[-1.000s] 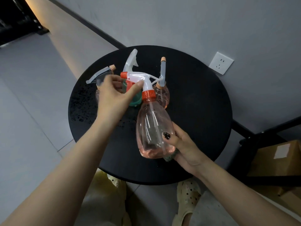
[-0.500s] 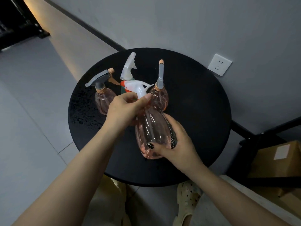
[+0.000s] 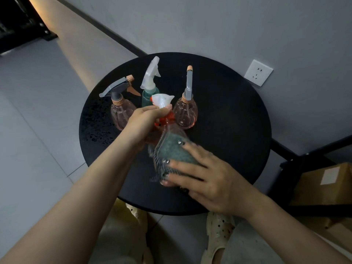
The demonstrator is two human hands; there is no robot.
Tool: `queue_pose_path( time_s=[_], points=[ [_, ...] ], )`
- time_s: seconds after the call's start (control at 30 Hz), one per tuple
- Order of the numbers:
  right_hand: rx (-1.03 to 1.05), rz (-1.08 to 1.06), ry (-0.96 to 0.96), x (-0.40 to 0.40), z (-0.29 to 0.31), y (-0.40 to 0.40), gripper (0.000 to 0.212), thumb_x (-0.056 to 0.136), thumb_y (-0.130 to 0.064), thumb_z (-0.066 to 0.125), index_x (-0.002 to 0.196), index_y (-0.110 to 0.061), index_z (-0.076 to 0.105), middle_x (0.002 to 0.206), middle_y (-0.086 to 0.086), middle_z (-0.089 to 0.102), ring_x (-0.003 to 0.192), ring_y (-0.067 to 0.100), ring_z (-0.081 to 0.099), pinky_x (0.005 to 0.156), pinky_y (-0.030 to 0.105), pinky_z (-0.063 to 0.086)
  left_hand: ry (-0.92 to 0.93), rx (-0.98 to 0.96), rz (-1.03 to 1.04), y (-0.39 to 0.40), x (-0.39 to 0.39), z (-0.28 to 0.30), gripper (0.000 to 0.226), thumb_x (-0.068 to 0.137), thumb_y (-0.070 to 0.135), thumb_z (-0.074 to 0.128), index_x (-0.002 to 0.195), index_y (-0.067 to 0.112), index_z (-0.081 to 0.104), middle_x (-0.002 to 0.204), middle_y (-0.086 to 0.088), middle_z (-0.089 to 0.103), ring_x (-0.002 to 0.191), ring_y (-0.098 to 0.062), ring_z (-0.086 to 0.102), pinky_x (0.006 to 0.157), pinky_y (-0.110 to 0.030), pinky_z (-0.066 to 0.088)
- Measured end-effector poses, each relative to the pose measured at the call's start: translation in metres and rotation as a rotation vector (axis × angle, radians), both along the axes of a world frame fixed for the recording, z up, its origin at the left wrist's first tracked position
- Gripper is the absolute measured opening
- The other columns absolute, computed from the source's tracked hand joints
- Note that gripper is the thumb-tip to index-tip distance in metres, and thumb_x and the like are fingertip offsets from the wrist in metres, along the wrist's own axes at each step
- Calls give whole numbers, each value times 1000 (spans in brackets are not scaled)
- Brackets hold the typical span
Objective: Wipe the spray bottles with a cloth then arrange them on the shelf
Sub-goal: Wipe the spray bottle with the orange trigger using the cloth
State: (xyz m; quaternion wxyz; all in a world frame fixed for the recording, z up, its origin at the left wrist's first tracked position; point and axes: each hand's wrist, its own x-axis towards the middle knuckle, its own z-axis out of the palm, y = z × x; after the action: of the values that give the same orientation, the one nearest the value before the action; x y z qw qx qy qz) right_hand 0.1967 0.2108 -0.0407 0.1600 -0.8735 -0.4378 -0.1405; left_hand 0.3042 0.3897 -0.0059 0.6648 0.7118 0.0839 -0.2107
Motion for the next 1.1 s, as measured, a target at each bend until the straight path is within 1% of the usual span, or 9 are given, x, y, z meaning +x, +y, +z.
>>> queue_pose_path(
  time_s=[0.1,0.23,0.33,0.47,0.57,0.67,0.8,1.0,1.1],
  points=[
    [-99,78,-47,-6,-3,4,44,95,-14,48,138,-20,39,138,-1,52,138,28,31,116,43,23,-5,20,-28,-1,0,0,23,86,36,62,91,13,59,75,-9,57,61,-21,55,51,-22,44],
    [-67,45,-21,-1,2,1,44,94,-4,45,136,-15,43,140,1,49,138,25,31,116,40,24,7,14,-69,-6,-3,-2,24,84,36,65,78,14,59,72,-8,56,57,-18,54,51,-21,42],
    [53,-96,80,7,11,0,47,88,0,43,133,-13,49,141,3,49,138,27,32,115,41,26,3,-37,-102,-8,-3,-5,25,75,36,71,71,13,63,72,-10,61,61,-19,58,64,-28,46],
    [157,-288,189,13,17,3,44,90,-6,47,130,-20,56,142,-2,48,134,23,38,102,44,43,-13,-1,-123,-9,-5,-9,39,68,40,73,82,4,70,83,-19,69,77,-27,66,77,-36,51],
    [126,-279,190,7,16,7,40,92,-13,44,131,-18,55,141,0,48,134,27,39,99,46,46,-11,17,-125,-7,-6,-7,31,69,38,75,76,9,68,75,-13,65,68,-23,61,71,-34,48],
    [25,-149,97,-2,11,6,33,98,-24,45,125,-14,60,137,2,53,134,34,38,103,47,42,15,43,-122,-4,-5,-4,30,68,40,76,75,12,69,70,-11,63,60,-20,59,67,-33,49],
    [-93,57,-64,-13,-2,6,23,97,-25,55,113,-16,68,129,0,61,131,30,43,109,50,33,23,74,-109,-3,-3,4,22,84,32,66,88,10,65,64,-4,59,38,-7,51,39,-14,37],
    [-1,-44,-24,-8,4,3,28,97,-12,50,122,-14,63,132,0,58,133,27,42,109,46,35,38,85,-121,-7,-4,3,23,83,34,67,87,12,65,73,-8,60,38,-8,52,40,-15,38],
    [146,-174,73,-1,9,6,30,93,-10,54,121,-11,63,132,2,58,133,28,42,102,46,42,31,77,-170,-8,-4,1,33,73,40,74,84,9,67,76,-14,61,50,-15,54,53,-22,42]
  ],
)
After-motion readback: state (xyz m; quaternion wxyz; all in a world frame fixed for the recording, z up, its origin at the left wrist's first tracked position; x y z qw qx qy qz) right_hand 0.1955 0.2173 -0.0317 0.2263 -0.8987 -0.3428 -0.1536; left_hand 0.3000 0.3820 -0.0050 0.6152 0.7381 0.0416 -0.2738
